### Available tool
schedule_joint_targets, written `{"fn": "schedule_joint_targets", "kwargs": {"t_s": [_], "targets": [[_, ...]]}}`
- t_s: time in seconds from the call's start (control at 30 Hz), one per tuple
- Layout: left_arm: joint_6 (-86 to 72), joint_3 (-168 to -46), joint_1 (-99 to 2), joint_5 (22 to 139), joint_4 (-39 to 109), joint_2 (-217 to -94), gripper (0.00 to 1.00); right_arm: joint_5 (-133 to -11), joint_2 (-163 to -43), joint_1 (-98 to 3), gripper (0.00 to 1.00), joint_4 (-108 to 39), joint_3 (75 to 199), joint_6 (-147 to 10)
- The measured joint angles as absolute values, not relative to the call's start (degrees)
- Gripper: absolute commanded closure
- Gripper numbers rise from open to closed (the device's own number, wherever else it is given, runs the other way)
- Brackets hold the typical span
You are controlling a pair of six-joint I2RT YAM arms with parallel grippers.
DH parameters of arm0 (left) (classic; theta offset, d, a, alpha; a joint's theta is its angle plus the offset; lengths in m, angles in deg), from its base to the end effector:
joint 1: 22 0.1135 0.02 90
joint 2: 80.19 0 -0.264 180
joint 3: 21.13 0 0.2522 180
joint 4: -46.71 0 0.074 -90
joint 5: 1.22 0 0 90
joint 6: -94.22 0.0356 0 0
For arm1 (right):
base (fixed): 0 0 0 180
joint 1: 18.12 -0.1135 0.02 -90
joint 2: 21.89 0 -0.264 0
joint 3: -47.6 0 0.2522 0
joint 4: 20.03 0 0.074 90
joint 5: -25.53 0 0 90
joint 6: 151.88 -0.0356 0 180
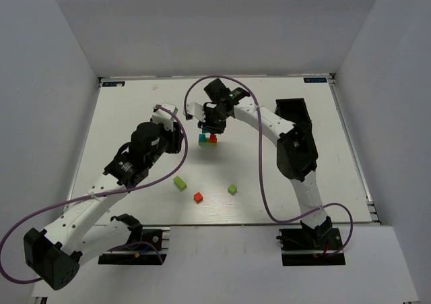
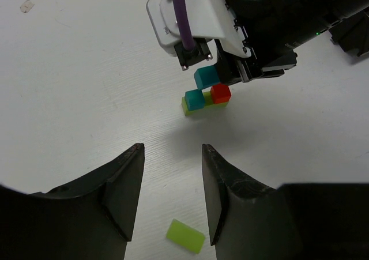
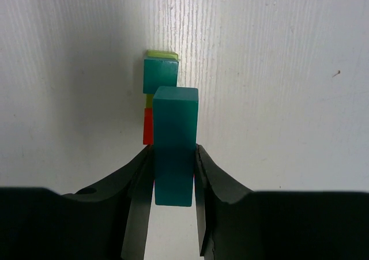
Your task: Build the wood block tower
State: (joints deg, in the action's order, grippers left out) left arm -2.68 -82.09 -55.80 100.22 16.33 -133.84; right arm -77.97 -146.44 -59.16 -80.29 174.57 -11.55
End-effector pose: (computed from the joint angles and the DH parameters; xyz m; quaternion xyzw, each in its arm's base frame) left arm 0.1816 -0.1131 0.3155 0.1396 0.8201 -0.1129 0.5434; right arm 0.3562 0.3211 0.2496 -0.7055 0.6433 0.0903 0.2833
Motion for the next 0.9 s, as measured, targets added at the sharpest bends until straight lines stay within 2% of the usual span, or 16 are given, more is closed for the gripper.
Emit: {"fn": "schedule_joint_targets", "kwargs": {"t_s": [0.9], "targets": [[-2.7, -82.1, -55.8, 100.2, 16.4, -133.3, 0.45, -78.0, -152.1, -61.3, 0.96, -84.9, 182.0, -11.0]]}}
